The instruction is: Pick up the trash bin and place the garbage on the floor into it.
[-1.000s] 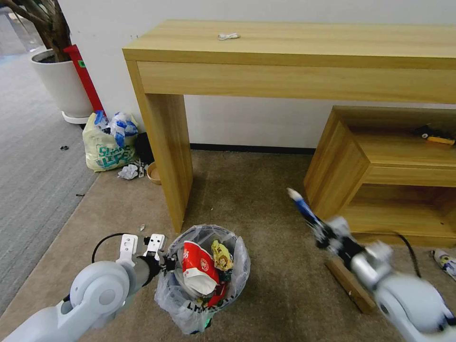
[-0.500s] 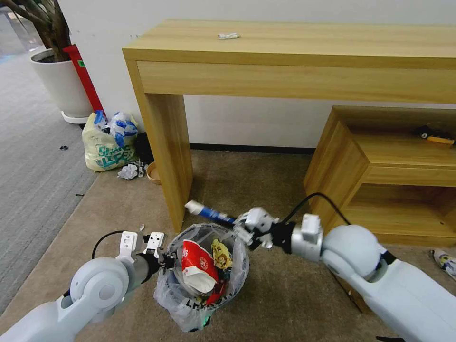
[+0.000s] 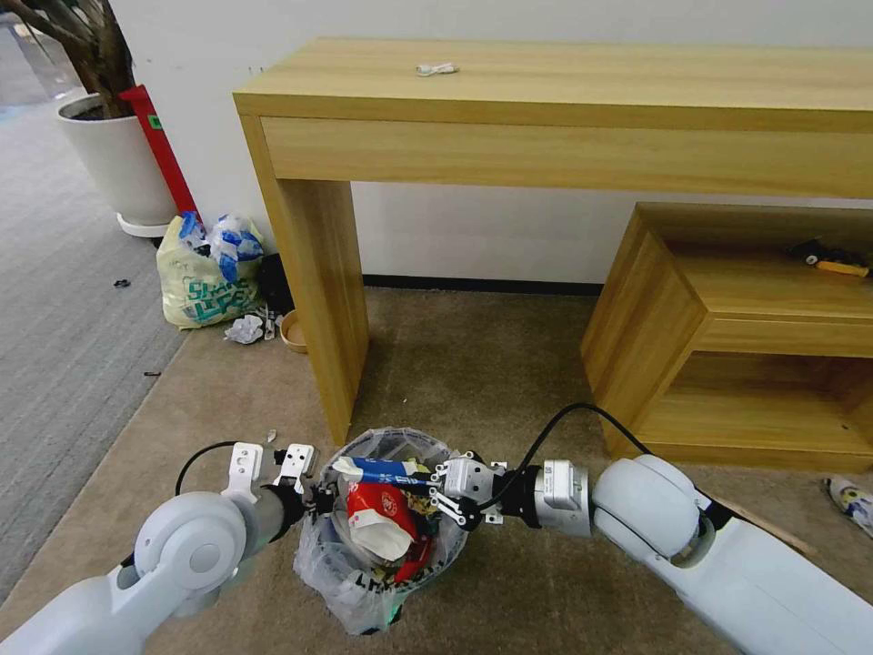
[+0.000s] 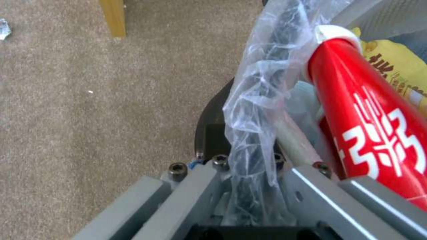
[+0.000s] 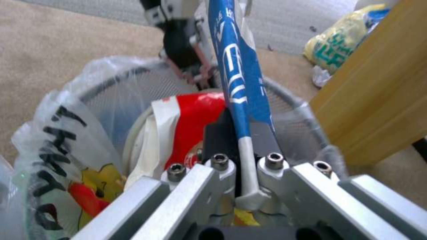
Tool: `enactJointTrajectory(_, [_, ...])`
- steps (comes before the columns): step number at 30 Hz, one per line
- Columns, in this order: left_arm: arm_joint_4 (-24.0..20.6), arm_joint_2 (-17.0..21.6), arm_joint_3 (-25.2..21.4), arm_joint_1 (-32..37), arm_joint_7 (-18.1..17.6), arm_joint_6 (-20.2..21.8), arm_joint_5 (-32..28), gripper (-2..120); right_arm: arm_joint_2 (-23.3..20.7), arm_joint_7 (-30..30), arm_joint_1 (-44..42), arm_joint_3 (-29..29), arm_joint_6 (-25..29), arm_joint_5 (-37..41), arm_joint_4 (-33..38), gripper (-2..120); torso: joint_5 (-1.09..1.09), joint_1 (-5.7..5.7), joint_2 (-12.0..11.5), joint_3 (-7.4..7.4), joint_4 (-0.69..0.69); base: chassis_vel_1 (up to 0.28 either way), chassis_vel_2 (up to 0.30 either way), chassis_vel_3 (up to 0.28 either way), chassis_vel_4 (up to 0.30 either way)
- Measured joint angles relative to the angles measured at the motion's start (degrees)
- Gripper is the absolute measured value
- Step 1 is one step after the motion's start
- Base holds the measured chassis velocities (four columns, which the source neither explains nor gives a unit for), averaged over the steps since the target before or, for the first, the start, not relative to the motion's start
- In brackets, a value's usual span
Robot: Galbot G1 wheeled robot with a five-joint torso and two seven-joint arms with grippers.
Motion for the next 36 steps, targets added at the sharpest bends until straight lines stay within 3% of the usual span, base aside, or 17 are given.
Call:
enactJointTrajectory(6, [0.0,0.0,-0.1,-0.1,0.0,0.0,0.0,0,0.4,1.0,-0.2,-1.1,-0.1,-1.1,-1.0,3,0.00,0.00,0.0,0.00,0.00,0.000,0.000,0.000,0.000])
enactJointTrajectory(11, [-0.3,-0.2,-0.4,0.2,0.0,0.0,0.1,0,-0.1,3.2,-1.1,-1.3,1.4,-1.2,-1.6,26,0.00,0.00,0.0,0.00,0.00,0.000,0.000,0.000,0.000])
enactJointTrajectory(15, [-0.3,-0.2,-0.4,0.3,0.0,0.0,0.2,0,-0.3,4.2,-1.3,-1.1,1.5,-0.5,-1.3,36,0.00,0.00,0.0,0.00,0.00,0.000,0.000,0.000,0.000])
enactJointTrajectory(29, [0.1,-0.4,-0.7,0.5,0.0,0.0,0.3,0,-3.3,6.4,-6.2,6.9,1.5,3.0,3.7,92,0.00,0.00,0.0,0.00,0.00,0.000,0.000,0.000,0.000])
enactJointTrajectory(33, [0.0,-0.5,-1.0,0.9,-0.2,0.0,0.4,0,-3.1,8.8,-7.5,9.7,1.5,4.8,4.4,99,0.00,0.00,0.0,0.00,0.00,0.000,0.000,0.000,0.000])
enactJointTrajectory(36, [-0.3,-0.6,-1.3,1.3,-0.4,0.0,0.4,0,-2.4,14.9,-9.3,11.5,1.3,8.3,4.9,100,0.00,0.00,0.0,-0.01,0.00,0.000,0.000,0.000,0.000])
